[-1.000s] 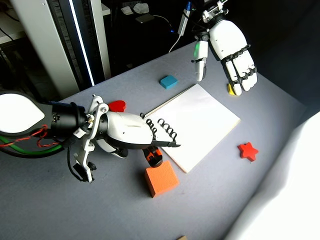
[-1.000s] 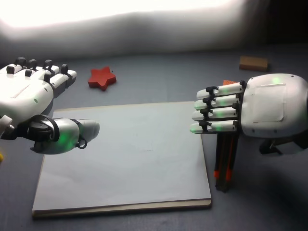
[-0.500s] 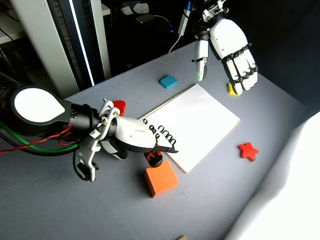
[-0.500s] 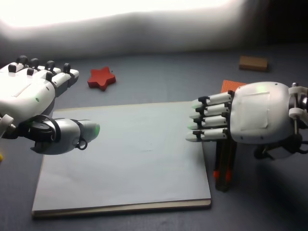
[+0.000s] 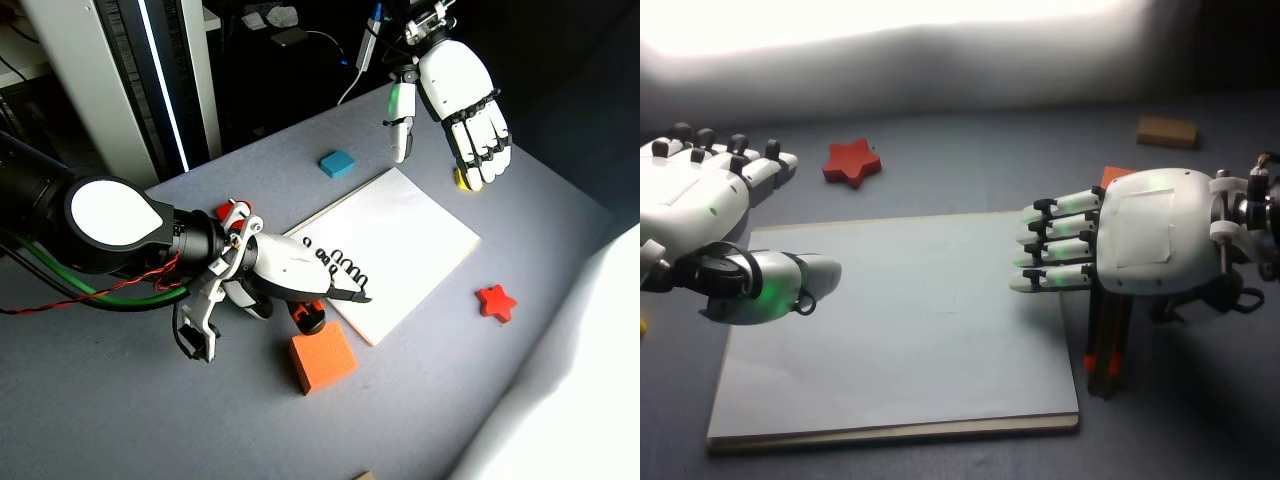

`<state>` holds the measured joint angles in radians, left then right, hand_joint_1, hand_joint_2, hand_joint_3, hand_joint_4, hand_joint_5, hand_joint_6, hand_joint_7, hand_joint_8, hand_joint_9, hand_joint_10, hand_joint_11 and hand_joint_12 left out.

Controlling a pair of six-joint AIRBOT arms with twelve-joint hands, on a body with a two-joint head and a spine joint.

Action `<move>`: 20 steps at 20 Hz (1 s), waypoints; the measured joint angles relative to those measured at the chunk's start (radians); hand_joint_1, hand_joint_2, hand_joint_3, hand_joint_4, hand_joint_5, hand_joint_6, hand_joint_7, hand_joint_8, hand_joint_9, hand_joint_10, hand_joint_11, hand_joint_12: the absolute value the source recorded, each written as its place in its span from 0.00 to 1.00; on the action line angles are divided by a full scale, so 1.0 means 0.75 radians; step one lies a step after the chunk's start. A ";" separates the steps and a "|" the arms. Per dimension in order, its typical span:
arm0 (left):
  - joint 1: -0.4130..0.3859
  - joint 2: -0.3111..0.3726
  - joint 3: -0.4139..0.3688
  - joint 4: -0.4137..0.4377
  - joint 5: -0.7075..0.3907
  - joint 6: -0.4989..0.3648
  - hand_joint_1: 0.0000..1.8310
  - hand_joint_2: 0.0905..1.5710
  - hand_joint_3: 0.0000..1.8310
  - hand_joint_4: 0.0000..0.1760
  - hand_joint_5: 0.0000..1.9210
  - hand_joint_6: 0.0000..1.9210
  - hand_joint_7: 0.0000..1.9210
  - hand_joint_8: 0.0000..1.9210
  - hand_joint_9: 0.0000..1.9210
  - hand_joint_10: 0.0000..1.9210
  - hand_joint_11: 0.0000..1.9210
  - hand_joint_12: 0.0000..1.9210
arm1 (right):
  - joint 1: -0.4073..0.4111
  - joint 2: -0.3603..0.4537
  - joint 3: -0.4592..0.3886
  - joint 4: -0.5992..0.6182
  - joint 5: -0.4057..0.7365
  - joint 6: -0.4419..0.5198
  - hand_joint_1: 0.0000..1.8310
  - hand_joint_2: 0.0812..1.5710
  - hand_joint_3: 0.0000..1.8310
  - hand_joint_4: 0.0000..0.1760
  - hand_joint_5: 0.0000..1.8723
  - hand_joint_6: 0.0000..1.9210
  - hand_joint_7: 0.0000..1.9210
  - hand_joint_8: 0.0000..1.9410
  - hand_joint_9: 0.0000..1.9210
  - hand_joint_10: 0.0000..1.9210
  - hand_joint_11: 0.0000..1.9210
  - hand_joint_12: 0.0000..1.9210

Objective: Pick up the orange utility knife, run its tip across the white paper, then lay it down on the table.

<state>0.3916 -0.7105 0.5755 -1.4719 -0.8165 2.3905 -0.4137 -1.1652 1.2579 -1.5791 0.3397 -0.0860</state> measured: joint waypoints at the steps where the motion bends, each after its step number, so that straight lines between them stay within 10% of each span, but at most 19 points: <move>1: 0.000 0.001 0.001 -0.003 -0.003 0.003 0.04 0.76 0.00 0.28 0.01 0.00 0.04 0.00 0.03 0.00 0.00 0.18 | 0.000 -0.001 0.002 -0.008 -0.001 0.003 0.57 0.64 0.01 0.00 0.01 0.00 0.00 0.00 0.01 0.00 0.01 0.00; 11: -0.002 0.004 -0.006 -0.037 -0.035 0.003 0.03 0.76 0.00 0.35 0.01 0.00 0.04 0.00 0.03 0.00 0.00 0.15 | 0.019 -0.037 0.055 -0.071 -0.010 0.071 0.59 0.65 0.00 0.00 0.11 0.01 0.16 0.01 0.17 0.02 0.00 0.35; 13: -0.007 0.004 -0.016 -0.043 -0.048 0.002 0.02 0.77 0.00 0.31 0.01 0.00 0.03 0.00 0.03 0.00 0.00 0.15 | 0.019 -0.037 0.055 -0.073 -0.009 0.072 0.59 0.65 0.00 0.00 0.19 0.03 0.25 0.02 0.25 0.05 0.00 0.59; 14: -0.014 0.004 -0.025 -0.049 -0.046 0.001 0.02 0.77 0.00 0.32 0.01 0.00 0.03 0.00 0.03 0.00 0.00 0.17 | 0.019 -0.037 0.055 -0.069 -0.009 0.072 0.59 0.66 0.00 0.00 0.22 0.08 0.29 0.08 0.22 0.27 0.00 0.75; 16: -0.018 0.003 -0.038 -0.054 -0.040 0.000 0.02 0.76 0.00 0.30 0.03 0.00 0.04 0.00 0.04 0.00 0.00 0.20 | 0.019 -0.037 0.054 -0.056 -0.003 0.074 0.63 0.65 0.00 0.00 0.21 0.54 0.23 0.62 0.16 0.74 0.06 0.95; 20: -0.018 0.002 -0.036 -0.072 -0.045 -0.007 0.02 0.76 0.00 0.27 0.04 0.00 0.05 0.00 0.05 0.00 0.00 0.24 | 0.014 -0.033 0.040 -0.020 0.006 0.074 0.62 0.73 0.00 0.00 0.45 0.64 0.31 0.99 0.30 1.00 0.25 1.00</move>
<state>0.3779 -0.7090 0.5484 -1.5257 -0.8501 2.3852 -0.4034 -1.1900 1.2881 -1.5944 0.3443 -0.0303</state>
